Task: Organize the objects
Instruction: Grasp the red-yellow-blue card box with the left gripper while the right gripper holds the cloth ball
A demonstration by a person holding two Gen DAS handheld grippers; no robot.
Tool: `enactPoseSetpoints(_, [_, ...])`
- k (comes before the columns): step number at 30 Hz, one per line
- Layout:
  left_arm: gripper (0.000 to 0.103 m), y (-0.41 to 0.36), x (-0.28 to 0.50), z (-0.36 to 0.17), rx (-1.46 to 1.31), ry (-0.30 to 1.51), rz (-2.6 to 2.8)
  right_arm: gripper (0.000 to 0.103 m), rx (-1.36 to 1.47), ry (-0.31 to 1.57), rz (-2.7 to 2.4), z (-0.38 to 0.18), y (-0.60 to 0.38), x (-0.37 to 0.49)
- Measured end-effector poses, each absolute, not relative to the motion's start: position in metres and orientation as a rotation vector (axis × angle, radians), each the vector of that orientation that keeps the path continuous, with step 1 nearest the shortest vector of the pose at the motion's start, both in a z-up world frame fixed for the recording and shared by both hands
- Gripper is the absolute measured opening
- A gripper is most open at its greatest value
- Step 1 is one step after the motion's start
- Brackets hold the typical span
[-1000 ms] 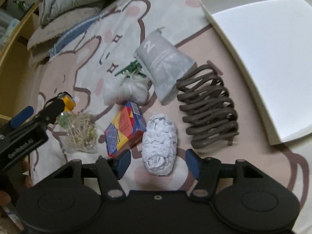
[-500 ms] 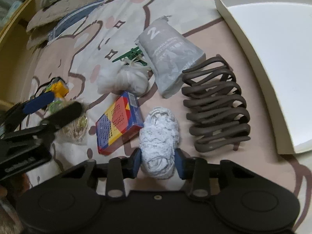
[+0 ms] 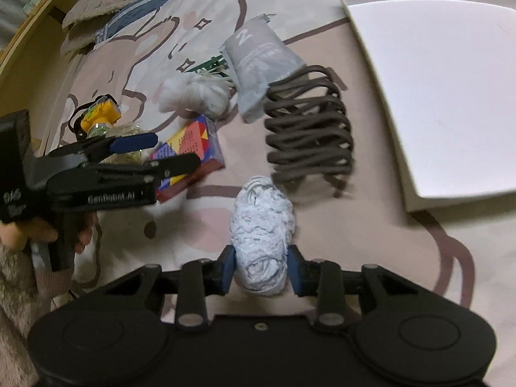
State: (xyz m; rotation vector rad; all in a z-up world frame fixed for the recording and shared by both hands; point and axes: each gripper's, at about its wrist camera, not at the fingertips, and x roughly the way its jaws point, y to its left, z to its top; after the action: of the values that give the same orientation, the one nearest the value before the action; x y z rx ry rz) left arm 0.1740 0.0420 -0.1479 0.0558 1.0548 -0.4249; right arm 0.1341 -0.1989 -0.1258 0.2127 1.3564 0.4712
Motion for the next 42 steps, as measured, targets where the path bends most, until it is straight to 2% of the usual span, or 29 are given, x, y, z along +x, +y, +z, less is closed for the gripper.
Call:
enactPoseSetpoints(11, [0.085,0.028,0.155,-0.144,0.113,1.236,-0.554,0.035,0.137,1.334,0.436,-0.122,-0.22,0.129])
enactPoseSetpoints(18, [0.084,0.008,0.165,-0.149,0.114,1.265,-0.426,0.041,0.183,1.356,0.427,-0.127,-0.223,0.134])
enactPoseSetpoints(23, [0.08,0.003,0.178,-0.155,0.094,1.307,-0.351,0.041,0.178,1.375,0.428,-0.131,-0.219,0.141])
enactPoseSetpoints(24, [0.079,0.004,0.18,-0.155,0.09,1.311,-0.342,0.04,0.166,1.376,0.432,-0.132,-0.217,0.14])
enactPoseSetpoints(27, [0.062,0.01,0.182,-0.153,0.075,1.313,-0.313,0.037,0.123,1.359,0.447,-0.131,-0.213,0.135])
enactPoseSetpoints(35, [0.062,0.012,0.175,-0.14,0.07,1.31,-0.272,0.033,0.041,1.248,0.496,-0.112,-0.212,0.126])
enactPoseSetpoints(42, [0.061,0.016,0.162,-0.102,-0.013,1.214,-0.212,0.032,0.065,1.1,0.536,-0.072,-0.226,0.123])
